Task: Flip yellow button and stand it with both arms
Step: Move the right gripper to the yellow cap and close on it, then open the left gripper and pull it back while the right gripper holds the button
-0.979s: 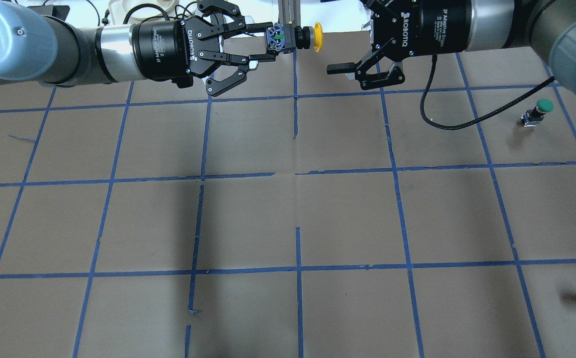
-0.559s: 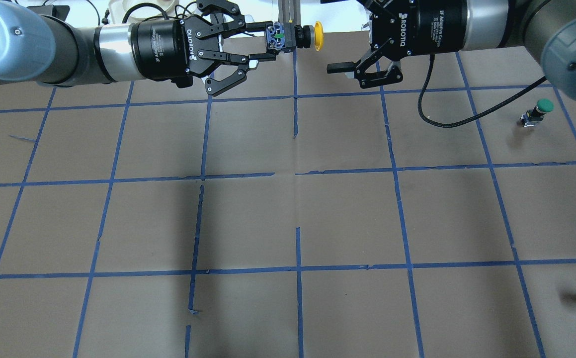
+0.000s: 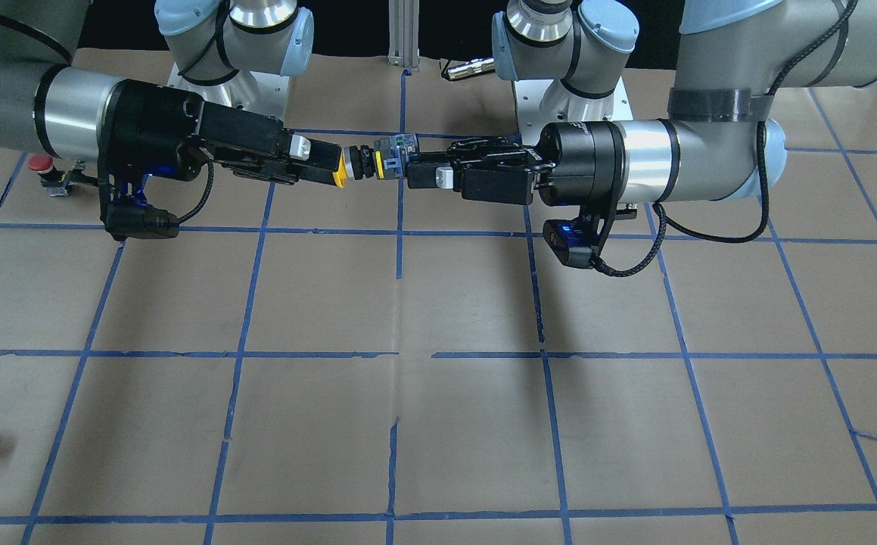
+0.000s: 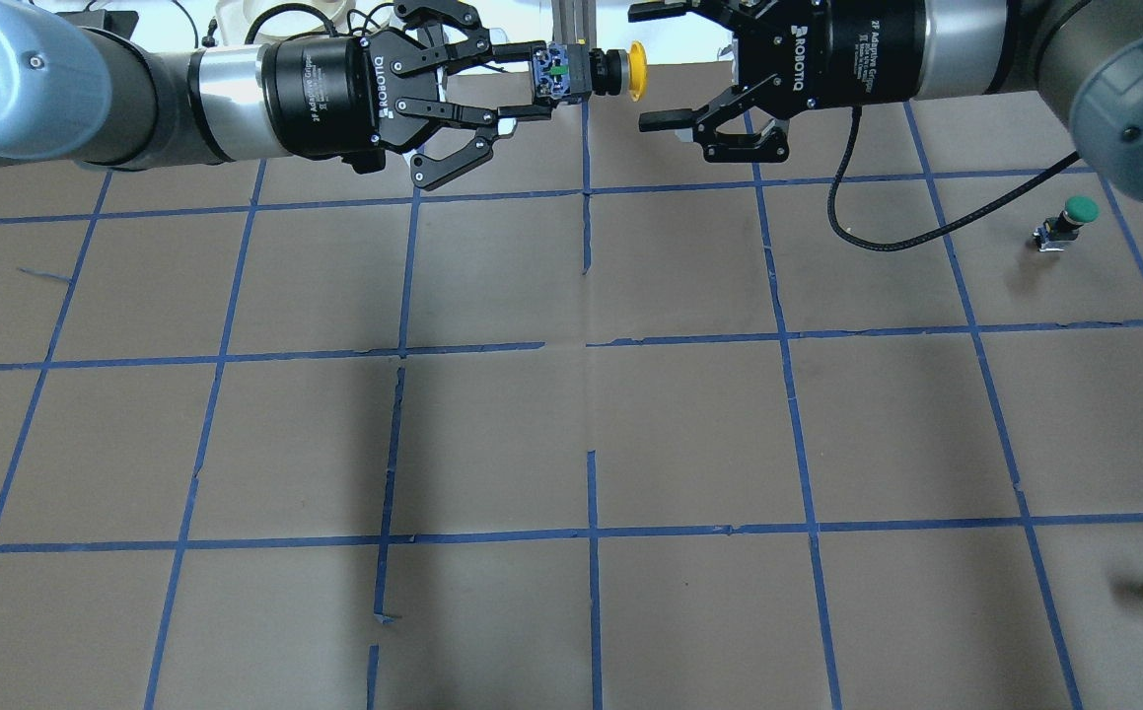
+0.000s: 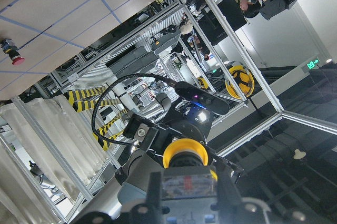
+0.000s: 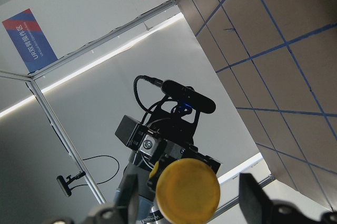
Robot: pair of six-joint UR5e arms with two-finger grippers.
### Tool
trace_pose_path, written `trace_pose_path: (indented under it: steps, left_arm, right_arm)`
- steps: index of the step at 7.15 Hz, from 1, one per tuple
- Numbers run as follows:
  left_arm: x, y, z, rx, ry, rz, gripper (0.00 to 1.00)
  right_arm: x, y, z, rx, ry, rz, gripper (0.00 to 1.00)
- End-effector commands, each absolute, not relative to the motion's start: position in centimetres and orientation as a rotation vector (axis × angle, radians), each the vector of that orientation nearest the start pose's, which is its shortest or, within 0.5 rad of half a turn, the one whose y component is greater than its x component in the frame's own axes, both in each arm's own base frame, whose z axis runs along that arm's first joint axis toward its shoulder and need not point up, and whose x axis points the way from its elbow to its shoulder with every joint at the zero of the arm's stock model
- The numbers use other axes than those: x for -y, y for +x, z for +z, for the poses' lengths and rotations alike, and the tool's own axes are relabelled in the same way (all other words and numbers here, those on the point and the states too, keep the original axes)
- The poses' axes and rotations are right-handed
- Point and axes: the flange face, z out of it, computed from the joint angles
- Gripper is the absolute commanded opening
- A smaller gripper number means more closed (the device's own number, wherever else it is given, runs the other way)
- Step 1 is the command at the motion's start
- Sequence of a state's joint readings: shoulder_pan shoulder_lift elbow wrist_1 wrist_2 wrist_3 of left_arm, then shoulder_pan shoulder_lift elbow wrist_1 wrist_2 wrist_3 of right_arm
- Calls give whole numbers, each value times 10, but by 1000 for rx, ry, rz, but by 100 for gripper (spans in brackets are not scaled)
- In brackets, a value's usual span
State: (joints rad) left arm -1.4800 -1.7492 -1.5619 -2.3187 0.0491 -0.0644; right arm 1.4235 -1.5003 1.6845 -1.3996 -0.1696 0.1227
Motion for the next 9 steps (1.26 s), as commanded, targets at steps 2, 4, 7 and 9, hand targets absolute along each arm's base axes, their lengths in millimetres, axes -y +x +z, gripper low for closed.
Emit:
trace_pose_path:
  steps: [2, 4, 7, 9]
  left_arm:
    - [538, -185, 433, 1435, 813, -717, 2]
    - [539, -185, 434, 1442, 799, -704, 47]
    - [539, -184, 439, 1441, 803, -705, 100]
    - [537, -173, 459, 1487, 825, -724, 99]
  right_arm:
    - [532, 155, 466, -1661, 502, 300, 25]
    - [530, 155, 469, -1664, 500, 298, 25]
    - [532, 153, 471, -1676, 513, 303, 25]
    - [538, 132, 480, -1774, 525, 264, 25]
